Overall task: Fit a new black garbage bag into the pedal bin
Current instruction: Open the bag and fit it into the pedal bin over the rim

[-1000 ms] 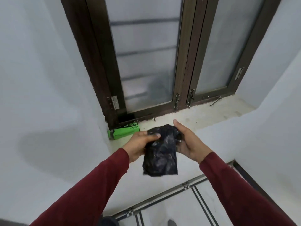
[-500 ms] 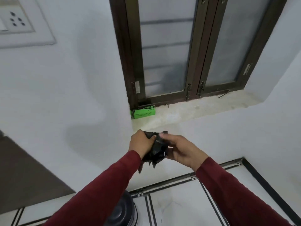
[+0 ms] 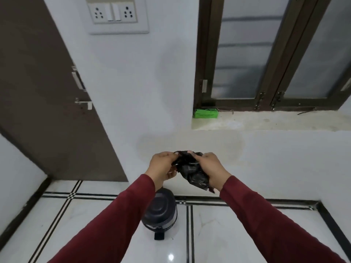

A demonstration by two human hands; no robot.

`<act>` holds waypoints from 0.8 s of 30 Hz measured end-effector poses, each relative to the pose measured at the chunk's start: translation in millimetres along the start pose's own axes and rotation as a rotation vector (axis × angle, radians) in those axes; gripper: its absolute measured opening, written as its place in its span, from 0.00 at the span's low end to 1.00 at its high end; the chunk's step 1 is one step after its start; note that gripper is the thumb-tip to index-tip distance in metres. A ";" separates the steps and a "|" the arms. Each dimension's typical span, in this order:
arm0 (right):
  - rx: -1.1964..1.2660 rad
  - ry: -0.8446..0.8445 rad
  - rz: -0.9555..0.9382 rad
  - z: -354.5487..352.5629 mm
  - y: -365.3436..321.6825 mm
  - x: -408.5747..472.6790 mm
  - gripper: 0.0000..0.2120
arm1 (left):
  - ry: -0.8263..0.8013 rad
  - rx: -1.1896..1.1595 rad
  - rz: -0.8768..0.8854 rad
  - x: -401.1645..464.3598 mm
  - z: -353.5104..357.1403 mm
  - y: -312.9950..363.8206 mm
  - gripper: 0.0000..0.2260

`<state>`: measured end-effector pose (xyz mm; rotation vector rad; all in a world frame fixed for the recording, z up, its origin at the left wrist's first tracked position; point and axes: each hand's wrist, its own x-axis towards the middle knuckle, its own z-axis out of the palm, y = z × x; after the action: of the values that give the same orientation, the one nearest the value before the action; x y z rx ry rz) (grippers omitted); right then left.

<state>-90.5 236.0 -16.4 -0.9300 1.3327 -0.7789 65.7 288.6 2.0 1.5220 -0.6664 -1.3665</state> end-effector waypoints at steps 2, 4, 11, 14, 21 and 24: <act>-0.142 -0.084 -0.048 12.7 6.0 -16.4 0.34 | 0.094 -0.029 0.037 -8.2 -23.0 -2.7 0.06; -0.141 -0.253 -0.066 23.5 7.6 -29.6 0.35 | 0.163 0.044 0.073 -11.2 -42.7 -5.2 0.08; -0.318 -0.198 -0.213 88.9 12.4 -54.0 0.06 | 0.173 -0.006 0.127 -17.9 -109.5 3.2 0.12; -0.140 -0.115 -0.126 125.4 15.0 -65.5 0.07 | -0.087 -0.122 0.116 -30.6 -151.1 4.8 0.22; 0.130 -0.077 0.062 198.4 34.0 -82.2 0.07 | 0.035 0.256 -0.088 -26.0 -214.0 -14.5 0.56; 0.257 -0.040 0.163 211.0 43.7 -88.6 0.03 | -0.013 0.356 -0.080 -12.5 -240.9 -24.2 0.28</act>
<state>108.5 357.3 -15.9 -0.6230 1.2229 -0.7801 288.3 378.3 -32.6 1.8370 -0.9015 -1.3697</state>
